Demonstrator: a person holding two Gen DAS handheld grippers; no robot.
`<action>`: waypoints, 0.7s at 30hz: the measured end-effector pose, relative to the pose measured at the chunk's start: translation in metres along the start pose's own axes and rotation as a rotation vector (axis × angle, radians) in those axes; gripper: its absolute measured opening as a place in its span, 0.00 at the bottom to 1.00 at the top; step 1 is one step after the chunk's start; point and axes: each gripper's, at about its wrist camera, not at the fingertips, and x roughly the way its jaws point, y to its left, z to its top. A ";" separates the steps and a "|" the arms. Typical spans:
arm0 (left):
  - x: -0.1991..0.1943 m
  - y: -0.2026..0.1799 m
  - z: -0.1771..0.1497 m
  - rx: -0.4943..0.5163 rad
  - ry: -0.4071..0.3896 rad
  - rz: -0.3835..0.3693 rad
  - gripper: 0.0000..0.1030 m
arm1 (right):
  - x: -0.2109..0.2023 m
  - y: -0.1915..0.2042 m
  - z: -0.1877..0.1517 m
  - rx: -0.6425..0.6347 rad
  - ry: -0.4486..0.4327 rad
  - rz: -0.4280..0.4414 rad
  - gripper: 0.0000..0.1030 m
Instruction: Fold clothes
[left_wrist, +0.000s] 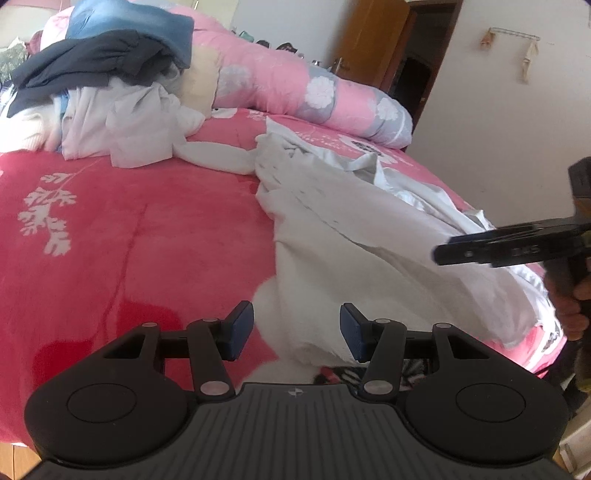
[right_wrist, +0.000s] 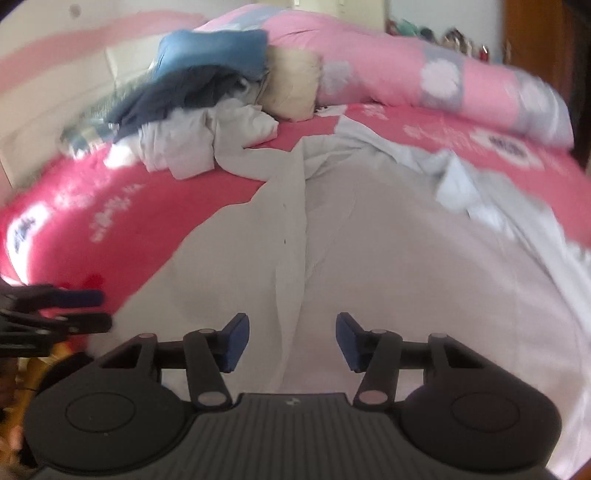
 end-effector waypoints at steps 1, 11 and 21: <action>0.003 0.002 0.001 -0.003 0.002 0.000 0.50 | 0.006 0.003 0.002 -0.011 -0.001 0.000 0.53; 0.025 0.007 -0.005 -0.015 0.047 -0.011 0.50 | 0.072 0.018 0.021 -0.125 0.031 -0.015 0.31; 0.021 0.009 -0.006 0.010 0.046 -0.039 0.50 | 0.065 -0.045 0.025 0.202 -0.072 0.007 0.02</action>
